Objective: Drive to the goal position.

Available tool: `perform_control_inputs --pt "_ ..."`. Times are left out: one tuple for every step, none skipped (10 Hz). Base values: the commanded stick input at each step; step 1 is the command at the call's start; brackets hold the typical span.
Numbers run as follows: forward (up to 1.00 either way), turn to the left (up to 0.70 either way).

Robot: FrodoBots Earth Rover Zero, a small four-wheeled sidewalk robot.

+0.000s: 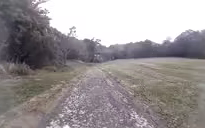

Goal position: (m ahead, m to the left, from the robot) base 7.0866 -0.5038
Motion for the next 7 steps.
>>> perform_control_inputs --pt "0.45 0.00" --pt "0.45 0.00" --pt "0.45 0.00" --pt "0.45 0.00" --pt "0.45 0.00" --pt "0.45 0.00" --pt "0.45 0.00"
